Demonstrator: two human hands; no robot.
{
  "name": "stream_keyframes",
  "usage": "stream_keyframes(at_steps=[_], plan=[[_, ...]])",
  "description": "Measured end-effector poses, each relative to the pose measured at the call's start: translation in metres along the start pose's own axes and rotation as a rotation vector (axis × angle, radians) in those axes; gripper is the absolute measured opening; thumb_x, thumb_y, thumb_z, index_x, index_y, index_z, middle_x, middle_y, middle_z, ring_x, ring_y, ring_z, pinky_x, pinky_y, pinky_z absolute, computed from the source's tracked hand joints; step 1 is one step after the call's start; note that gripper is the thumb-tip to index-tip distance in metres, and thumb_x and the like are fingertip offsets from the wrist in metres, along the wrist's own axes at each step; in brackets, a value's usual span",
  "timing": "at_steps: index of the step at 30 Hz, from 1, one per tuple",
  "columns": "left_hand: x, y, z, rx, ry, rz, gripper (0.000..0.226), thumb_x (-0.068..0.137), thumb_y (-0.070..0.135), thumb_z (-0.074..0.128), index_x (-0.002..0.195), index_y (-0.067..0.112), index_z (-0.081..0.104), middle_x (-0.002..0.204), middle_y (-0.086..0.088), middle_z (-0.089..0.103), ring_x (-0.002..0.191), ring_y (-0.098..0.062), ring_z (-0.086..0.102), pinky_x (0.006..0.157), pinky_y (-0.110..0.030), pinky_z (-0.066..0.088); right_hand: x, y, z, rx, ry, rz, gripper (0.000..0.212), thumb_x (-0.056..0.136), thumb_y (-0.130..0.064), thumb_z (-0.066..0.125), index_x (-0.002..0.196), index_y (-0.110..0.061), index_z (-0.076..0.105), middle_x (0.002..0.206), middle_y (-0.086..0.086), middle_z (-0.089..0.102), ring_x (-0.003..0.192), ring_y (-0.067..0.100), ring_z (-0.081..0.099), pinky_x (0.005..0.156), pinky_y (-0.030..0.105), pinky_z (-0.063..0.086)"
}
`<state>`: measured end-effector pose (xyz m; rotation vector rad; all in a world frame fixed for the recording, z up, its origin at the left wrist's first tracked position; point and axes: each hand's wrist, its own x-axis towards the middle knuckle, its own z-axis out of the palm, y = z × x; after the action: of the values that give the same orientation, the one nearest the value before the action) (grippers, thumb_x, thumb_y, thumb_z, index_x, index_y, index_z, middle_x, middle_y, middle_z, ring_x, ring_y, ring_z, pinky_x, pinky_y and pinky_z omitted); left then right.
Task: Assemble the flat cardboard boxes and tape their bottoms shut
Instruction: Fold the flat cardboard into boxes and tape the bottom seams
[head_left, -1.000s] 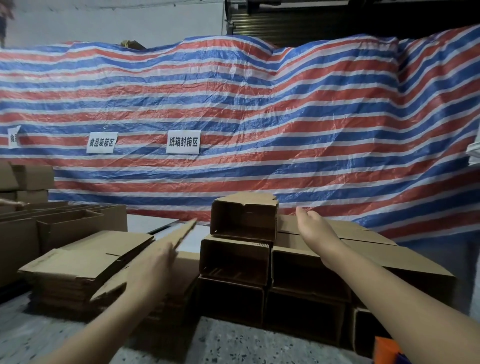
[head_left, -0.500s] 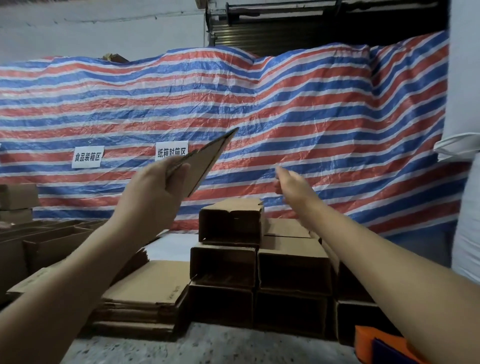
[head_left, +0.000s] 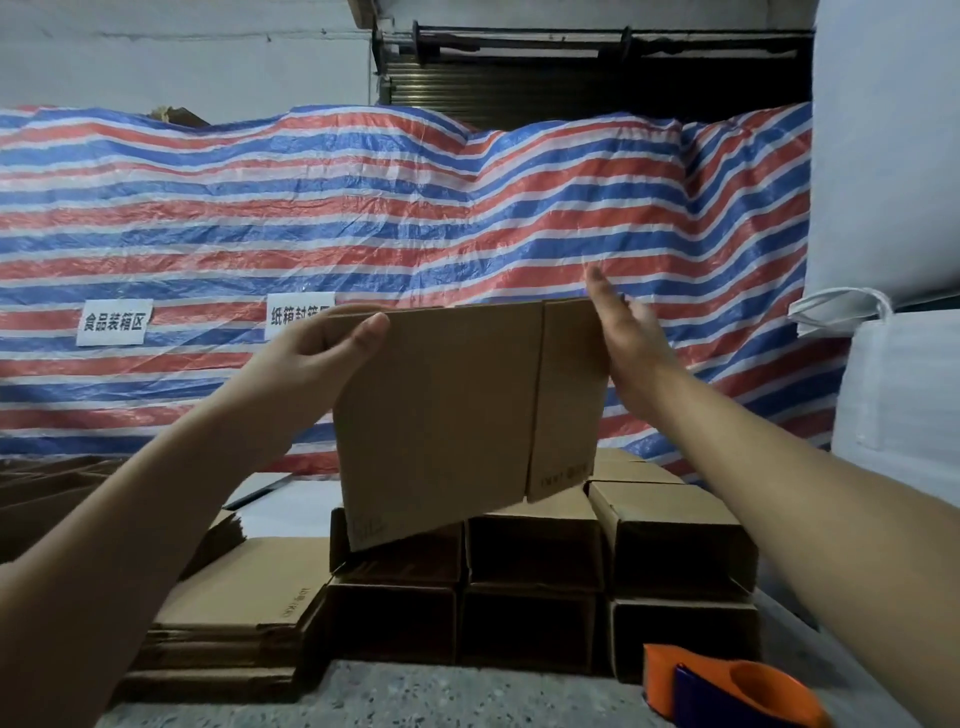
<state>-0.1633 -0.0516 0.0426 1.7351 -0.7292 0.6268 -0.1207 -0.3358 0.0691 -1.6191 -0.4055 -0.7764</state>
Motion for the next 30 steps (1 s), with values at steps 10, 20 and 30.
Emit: stream_keyframes(at_steps=[10,20,30], plan=[[-0.008,-0.069,0.032,-0.275,-0.217,-0.338,0.034,0.078,0.052,0.065,0.106,0.037,0.074,0.113,0.003,0.072,0.105,-0.016,0.069,0.086,-0.039,0.055,-0.061,0.059,-0.027,-0.033,0.155,0.298,0.056,0.083,-0.070,0.061,0.107,-0.020,0.065,0.105,0.001,0.073,0.099,0.023,0.069,0.089,0.045,0.057],[-0.062,-0.108,0.083,-0.259,0.018,-0.600,0.049,0.069,0.063,0.070,0.098,0.024,0.077,0.094,-0.003,0.077,0.092,-0.022,0.073,0.079,-0.039,0.054,-0.138,0.123,-0.019,0.041,0.237,0.504,0.058,0.083,-0.063,0.066,0.119,-0.017,0.065,0.115,0.005,0.071,0.113,0.028,0.064,0.105,0.055,0.047],[-0.078,-0.126,0.085,-0.156,-0.044,-0.658,0.029,0.087,0.044,0.068,0.092,0.017,0.078,0.090,-0.010,0.075,0.093,-0.029,0.070,0.076,-0.037,0.052,-0.158,0.145,-0.022,0.027,0.195,0.621,0.039,0.091,-0.049,0.067,0.107,-0.014,0.068,0.099,0.009,0.075,0.097,0.028,0.070,0.097,0.054,0.053]])
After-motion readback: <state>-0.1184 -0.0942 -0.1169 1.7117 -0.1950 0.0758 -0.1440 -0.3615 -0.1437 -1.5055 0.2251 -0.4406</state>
